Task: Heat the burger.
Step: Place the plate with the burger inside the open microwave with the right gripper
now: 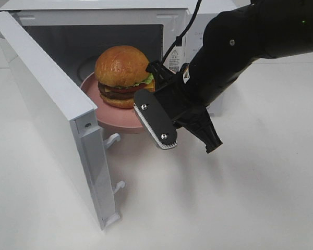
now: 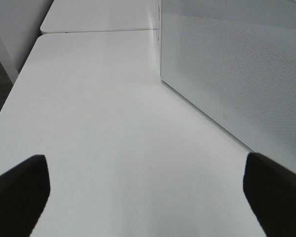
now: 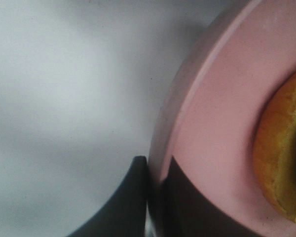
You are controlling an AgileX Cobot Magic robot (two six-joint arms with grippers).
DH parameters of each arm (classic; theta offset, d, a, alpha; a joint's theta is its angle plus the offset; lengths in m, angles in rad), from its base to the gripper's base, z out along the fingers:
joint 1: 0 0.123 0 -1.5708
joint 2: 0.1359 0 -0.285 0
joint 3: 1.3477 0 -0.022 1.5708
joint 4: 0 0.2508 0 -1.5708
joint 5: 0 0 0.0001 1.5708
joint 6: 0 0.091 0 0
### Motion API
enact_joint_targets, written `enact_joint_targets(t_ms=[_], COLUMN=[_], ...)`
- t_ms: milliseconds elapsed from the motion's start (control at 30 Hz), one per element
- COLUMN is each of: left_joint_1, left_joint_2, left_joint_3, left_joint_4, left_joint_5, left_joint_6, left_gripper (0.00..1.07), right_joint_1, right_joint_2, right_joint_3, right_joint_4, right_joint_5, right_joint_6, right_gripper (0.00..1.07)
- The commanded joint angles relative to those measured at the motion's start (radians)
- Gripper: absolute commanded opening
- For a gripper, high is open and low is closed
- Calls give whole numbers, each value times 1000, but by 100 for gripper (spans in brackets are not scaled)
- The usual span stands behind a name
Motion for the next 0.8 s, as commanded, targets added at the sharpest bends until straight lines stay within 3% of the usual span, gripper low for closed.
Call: enact_joint_targets(t_ms=[33,800], left_joint_1=[1,1], left_joint_2=[-18,-18], left_joint_3=[2,2], left_joint_4=[3,3], left_joint_5=[-3,-3], left_joint_6=[-3,-3], left_gripper=[100,100], right_joint_1=[3,3], right_joint_2=[14,154], right_joint_3=[-48,-251], right_joint_4=[30,83], right_joint_5=[-48,35], right_joint_6=[6,6], right_gripper=[0,0])
